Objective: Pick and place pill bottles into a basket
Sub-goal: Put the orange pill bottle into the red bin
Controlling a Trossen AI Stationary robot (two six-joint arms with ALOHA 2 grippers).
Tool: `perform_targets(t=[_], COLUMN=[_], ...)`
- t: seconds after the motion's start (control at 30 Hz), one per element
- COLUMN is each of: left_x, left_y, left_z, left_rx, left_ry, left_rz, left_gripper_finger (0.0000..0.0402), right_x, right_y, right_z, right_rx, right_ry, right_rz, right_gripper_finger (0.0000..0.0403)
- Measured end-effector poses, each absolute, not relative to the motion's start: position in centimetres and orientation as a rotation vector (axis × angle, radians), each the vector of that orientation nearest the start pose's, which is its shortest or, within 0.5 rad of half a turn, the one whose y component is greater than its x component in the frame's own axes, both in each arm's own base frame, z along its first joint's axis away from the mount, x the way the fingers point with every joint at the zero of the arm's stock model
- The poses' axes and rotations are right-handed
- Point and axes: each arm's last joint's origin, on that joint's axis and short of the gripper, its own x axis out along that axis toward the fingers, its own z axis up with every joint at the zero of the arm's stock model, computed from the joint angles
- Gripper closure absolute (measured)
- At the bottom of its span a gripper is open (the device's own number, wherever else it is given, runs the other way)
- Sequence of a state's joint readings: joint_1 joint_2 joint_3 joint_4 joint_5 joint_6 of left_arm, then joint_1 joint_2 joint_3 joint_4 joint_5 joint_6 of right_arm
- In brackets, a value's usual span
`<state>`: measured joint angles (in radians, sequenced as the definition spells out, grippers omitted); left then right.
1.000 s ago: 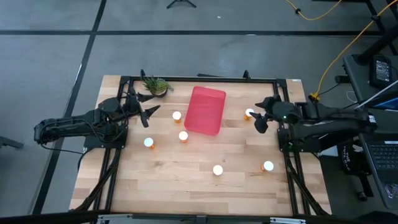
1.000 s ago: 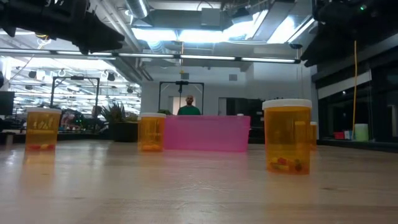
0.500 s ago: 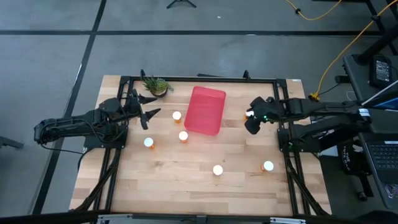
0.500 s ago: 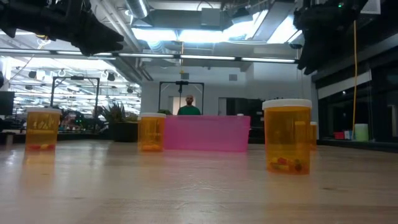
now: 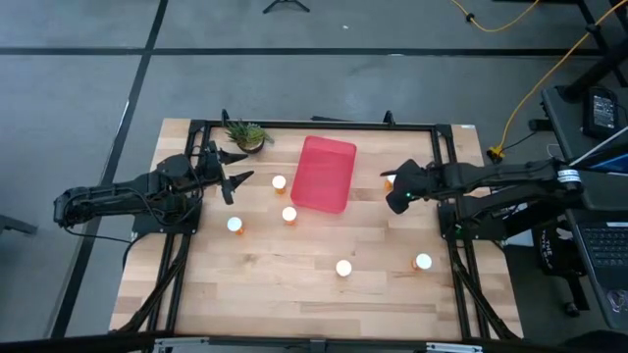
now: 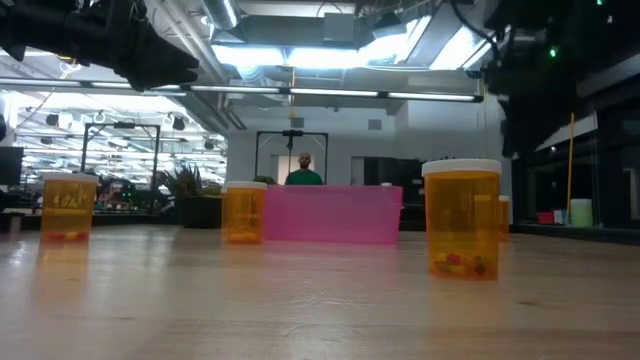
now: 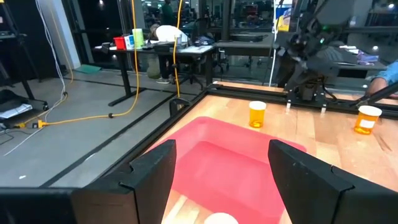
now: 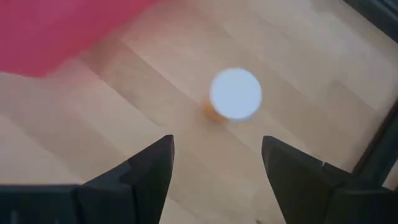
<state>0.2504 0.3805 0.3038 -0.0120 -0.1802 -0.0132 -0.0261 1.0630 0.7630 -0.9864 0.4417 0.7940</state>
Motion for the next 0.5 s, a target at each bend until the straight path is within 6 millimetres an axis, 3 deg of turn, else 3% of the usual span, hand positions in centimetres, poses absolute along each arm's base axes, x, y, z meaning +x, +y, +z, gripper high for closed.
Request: perform_targets(t=[0.3,0.5], left_x=[11.5,11.5], left_y=[3.5,3.5], left_z=[23.4,23.4], left_rx=[-0.016,-0.016], left_ry=[0.087,0.087], left_rz=[0.431,0.431], left_gripper_finger=[0.0151,0.0151], right_x=[15.7,14.8], right_y=[-1.6,-1.0], right_z=[20.5,17.7], right_rx=[0.434,0.417], right_ry=[0.935,0.886], right_rz=[-0.881,-0.852], right_gripper_finger=[0.0157,0.0157])
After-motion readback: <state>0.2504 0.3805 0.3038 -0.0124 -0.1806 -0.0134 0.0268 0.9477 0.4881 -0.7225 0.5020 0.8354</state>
